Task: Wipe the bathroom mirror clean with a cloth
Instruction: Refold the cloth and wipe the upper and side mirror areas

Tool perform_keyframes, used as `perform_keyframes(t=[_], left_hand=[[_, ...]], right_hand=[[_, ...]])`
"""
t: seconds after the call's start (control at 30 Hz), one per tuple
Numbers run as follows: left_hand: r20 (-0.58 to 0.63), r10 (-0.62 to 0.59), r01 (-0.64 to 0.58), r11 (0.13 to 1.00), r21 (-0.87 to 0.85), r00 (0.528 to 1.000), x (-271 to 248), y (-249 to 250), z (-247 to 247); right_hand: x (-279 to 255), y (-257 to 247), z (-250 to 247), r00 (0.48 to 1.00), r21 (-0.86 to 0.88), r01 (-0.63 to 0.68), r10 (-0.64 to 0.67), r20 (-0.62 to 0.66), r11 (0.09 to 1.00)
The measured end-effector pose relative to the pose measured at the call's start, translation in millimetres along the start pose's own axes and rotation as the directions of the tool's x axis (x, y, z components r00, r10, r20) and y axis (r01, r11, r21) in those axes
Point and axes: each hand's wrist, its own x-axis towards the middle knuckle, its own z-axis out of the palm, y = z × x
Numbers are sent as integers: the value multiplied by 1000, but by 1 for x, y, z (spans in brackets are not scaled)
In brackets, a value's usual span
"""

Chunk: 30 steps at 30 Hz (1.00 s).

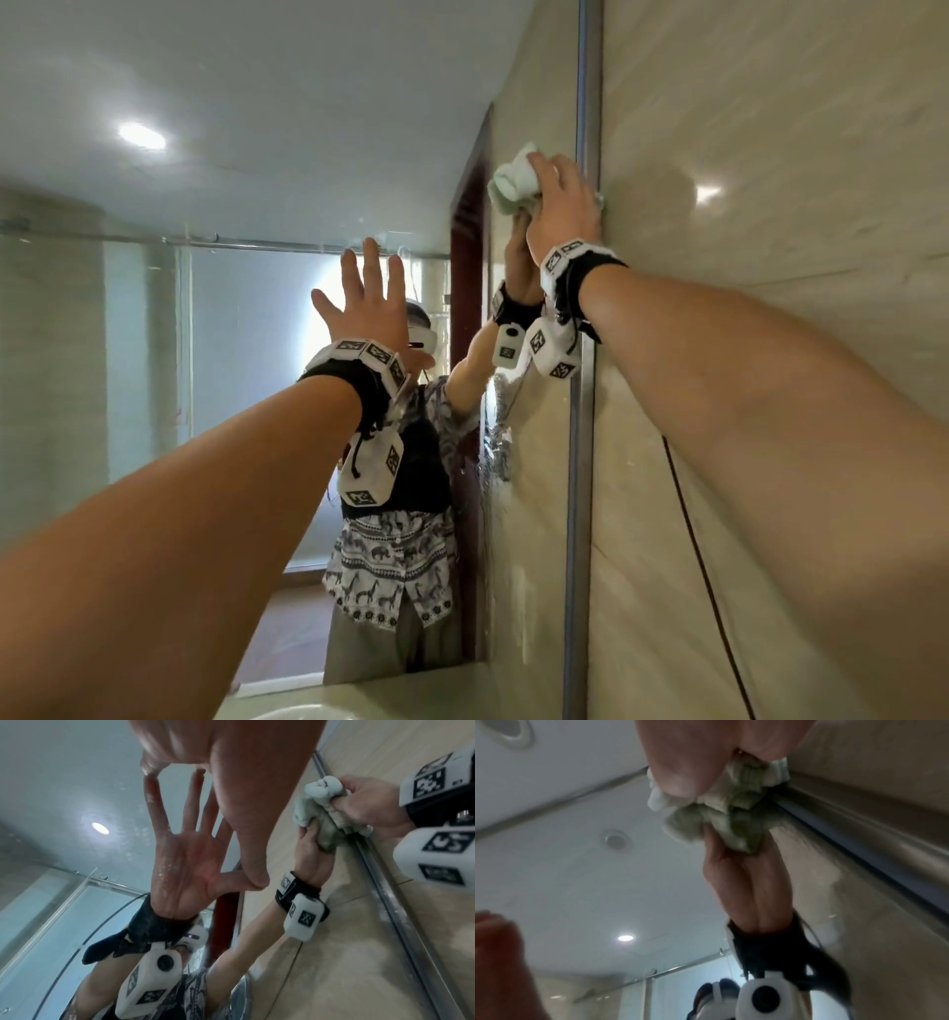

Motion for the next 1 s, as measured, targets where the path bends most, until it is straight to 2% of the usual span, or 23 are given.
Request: perform_keyframes(t=[0.13,0.3,0.6,0.7,0.83,0.93,1.0], left_hand=[[-20,19,-19,1000,-5,1000,-3,-3,1],[-65,47,-50,998,-39,997,-14,-5,4],[-146,92,-107,989,-102,985,-53,-11,26],[-83,86,-96,988,-120,993,-77,-13,31],[8,75,-74,995,-65,997,-110,-16,38],[84,81,-79,996,-36,993,-124,-20,49],[141,69,-66,998,-22,988,-127,-24,54]], right_hand=[[-50,6,13,994,-13,-37,36,-100,999],[-106,8,16,993,3,-51,51,-111,999],[-220,4,7,993,-75,-114,115,12,991],[-248,7,4,984,-87,-139,148,101,986],[-269,10,-7,951,-29,-172,174,256,985],[-259,8,-19,943,-30,-162,163,289,986],[-241,2,-28,954,-69,-162,174,245,984]])
